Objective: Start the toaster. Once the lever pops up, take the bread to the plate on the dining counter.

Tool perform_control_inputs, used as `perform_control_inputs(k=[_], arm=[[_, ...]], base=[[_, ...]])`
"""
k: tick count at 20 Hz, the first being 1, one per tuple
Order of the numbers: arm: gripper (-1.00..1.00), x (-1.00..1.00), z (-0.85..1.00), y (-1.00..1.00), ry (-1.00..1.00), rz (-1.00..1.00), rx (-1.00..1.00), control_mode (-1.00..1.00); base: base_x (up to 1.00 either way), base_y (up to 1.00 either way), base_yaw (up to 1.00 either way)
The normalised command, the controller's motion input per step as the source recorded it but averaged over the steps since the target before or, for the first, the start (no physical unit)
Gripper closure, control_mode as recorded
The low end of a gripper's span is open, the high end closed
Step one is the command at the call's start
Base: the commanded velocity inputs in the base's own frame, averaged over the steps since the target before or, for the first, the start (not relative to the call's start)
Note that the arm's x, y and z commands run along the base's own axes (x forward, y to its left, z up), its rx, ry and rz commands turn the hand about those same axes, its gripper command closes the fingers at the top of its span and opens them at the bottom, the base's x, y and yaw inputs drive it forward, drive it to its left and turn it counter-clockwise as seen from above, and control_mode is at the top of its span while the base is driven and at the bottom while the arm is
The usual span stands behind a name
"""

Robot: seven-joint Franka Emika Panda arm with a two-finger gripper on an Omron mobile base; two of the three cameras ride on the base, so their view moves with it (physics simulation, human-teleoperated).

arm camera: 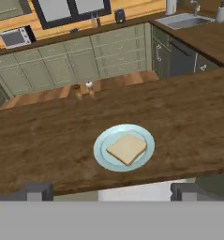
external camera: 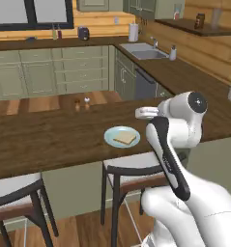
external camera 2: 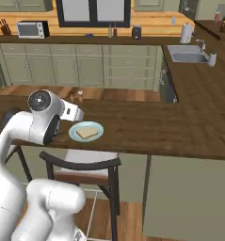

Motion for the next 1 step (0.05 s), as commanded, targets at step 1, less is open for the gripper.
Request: perform_control_inputs(k=[1], arm=[[-1.0, -1.0, 0.94, 0.0, 0.06, -0.04, 0.0, -1.0]], base=[[0.0, 0.0, 0.0]])
